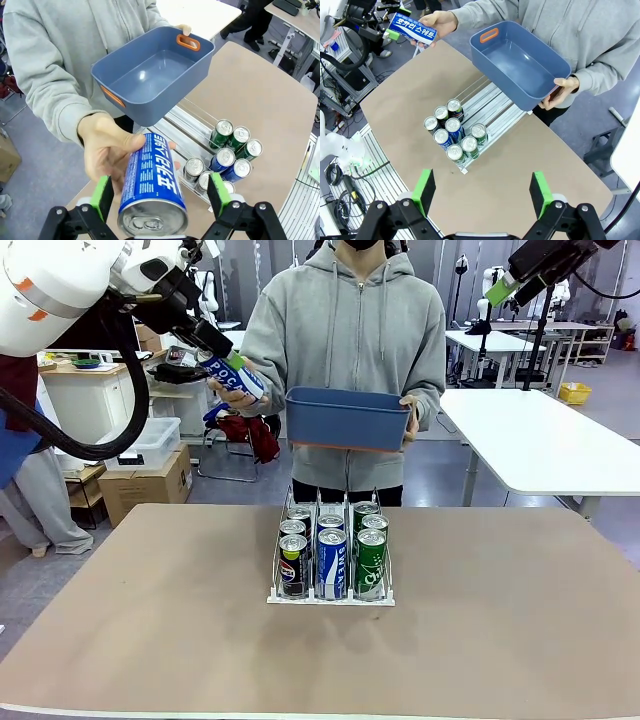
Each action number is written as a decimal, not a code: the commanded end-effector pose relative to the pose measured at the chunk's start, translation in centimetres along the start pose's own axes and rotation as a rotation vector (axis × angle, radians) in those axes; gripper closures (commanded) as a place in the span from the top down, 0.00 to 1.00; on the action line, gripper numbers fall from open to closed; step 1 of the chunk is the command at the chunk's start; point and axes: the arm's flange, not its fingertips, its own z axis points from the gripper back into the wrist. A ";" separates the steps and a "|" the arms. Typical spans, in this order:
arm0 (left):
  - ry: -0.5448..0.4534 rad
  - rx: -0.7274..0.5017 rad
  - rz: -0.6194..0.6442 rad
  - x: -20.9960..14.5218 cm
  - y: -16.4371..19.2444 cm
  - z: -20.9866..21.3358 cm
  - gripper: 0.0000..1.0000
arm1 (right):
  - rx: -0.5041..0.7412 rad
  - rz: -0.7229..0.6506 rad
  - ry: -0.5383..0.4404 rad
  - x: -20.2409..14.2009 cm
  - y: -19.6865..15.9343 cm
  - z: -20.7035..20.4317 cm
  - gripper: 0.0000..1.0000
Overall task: Fill the beverage cans into the dispenser.
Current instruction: Pick up the Ionic drink handed by the human, then place the picked Ionic drink in the line of the Automatic Can Dispenser with the same cans.
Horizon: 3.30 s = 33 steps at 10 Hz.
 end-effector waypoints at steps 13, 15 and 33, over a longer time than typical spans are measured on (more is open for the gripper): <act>0.037 0.044 -0.042 0.0 0.2 0.1 0.40 | -0.005 -0.001 0.006 0.0 0.0 0.0 1.00; 0.037 0.063 -0.030 0.2 0.4 0.2 0.00 | -0.005 -0.001 0.006 0.0 0.0 0.0 1.00; 0.059 0.077 -0.011 0.4 0.2 0.4 0.00 | -0.005 -0.001 0.006 0.0 0.0 0.0 1.00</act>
